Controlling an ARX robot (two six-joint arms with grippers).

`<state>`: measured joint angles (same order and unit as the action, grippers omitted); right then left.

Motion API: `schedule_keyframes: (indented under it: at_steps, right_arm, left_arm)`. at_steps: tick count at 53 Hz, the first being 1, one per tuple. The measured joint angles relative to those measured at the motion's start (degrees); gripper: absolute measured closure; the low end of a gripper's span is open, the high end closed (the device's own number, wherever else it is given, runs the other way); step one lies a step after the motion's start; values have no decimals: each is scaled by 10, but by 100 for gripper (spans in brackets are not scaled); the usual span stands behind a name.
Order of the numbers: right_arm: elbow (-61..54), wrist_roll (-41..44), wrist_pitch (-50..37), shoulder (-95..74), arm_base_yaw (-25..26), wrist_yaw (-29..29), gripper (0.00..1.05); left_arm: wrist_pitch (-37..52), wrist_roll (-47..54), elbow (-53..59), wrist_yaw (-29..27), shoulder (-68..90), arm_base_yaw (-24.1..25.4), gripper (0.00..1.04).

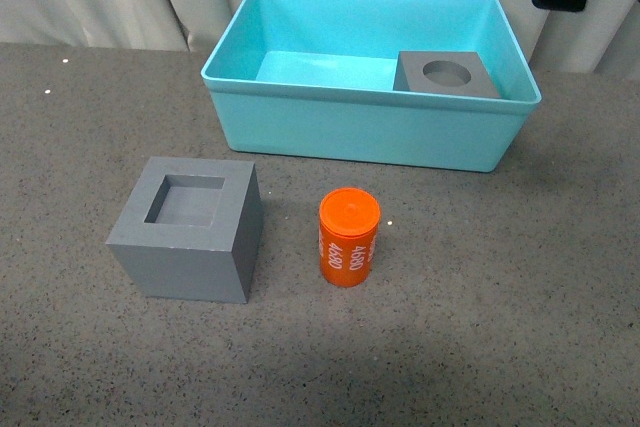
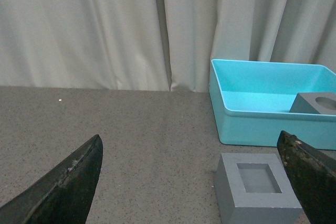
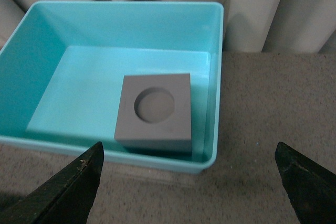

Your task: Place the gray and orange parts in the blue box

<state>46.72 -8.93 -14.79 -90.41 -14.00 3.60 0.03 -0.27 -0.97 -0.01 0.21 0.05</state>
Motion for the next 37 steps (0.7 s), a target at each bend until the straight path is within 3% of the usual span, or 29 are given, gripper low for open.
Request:
schedule_keyframes:
  at_steps: [10,24,29,37]
  right_arm:
    - [-92,2,26,105,-17,11,10]
    - [-123,30,46,157,-33,41,10]
    - [-123,34,47,157,-33,41,10]
    - [-123,36,47,158,-33,43,10]
  left_arm:
    - [0,0,0,0,0,0,7]
    - [-6,-1,-2,-6,4,-3,7]
    - [-107,-25,-57,-94,119,-30,7]
    - [-19,-53,-109,-74,312,-43,7]
